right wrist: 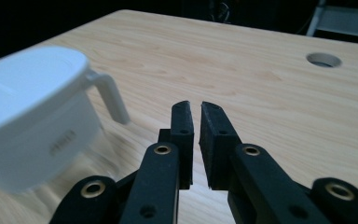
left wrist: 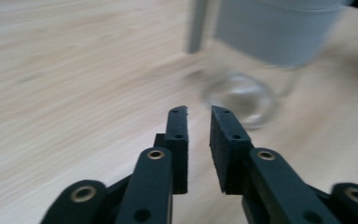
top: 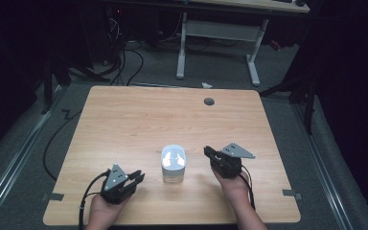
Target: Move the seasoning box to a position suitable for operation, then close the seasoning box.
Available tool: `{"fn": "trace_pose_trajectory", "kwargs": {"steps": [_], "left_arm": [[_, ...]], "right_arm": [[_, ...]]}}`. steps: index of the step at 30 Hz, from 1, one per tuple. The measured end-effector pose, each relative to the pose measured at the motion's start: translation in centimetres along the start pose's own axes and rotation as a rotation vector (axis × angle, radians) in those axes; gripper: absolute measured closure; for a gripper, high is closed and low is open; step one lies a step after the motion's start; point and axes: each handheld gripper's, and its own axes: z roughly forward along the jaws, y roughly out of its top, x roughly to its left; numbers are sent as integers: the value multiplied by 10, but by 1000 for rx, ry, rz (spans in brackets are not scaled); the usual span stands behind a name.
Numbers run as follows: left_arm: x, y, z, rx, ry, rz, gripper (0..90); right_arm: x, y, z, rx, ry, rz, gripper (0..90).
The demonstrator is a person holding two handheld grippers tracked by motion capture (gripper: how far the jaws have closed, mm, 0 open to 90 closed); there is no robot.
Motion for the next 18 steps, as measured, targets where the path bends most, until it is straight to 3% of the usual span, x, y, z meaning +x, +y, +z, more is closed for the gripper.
{"fn": "trace_pose_trajectory", "kwargs": {"steps": [1, 5, 7, 9, 11, 13, 14, 15, 18], "left_arm": [[0, 0, 0, 0, 0, 0, 751], [21, 7, 2, -32, 79, -41, 697], [27, 10, 4, -45, 98, -52, 689], [32, 10, 6, -47, 117, -37, 657], [37, 10, 6, -53, 138, -26, 637], [43, 11, 5, -61, 164, -24, 604], [45, 12, 3, -65, 169, -34, 604], [47, 12, 2, -64, 172, -38, 591], [50, 13, -1, -62, 196, -16, 568]], "right_arm": [[0, 0, 0, 0, 0, 0, 834], [-15, -14, -11, 19, -37, 3, 783], [-19, -17, -14, 21, -47, 4, 766], [-33, -29, -25, 27, -84, 18, 677], [-36, -33, -29, 28, -97, 24, 644], [-43, -56, -50, 27, -168, 22, 563], [-43, -56, -50, 27, -168, 22, 563], [-43, -69, -64, 16, -202, 39, 534], [-44, -71, -71, 12, -200, 59, 510]]}}
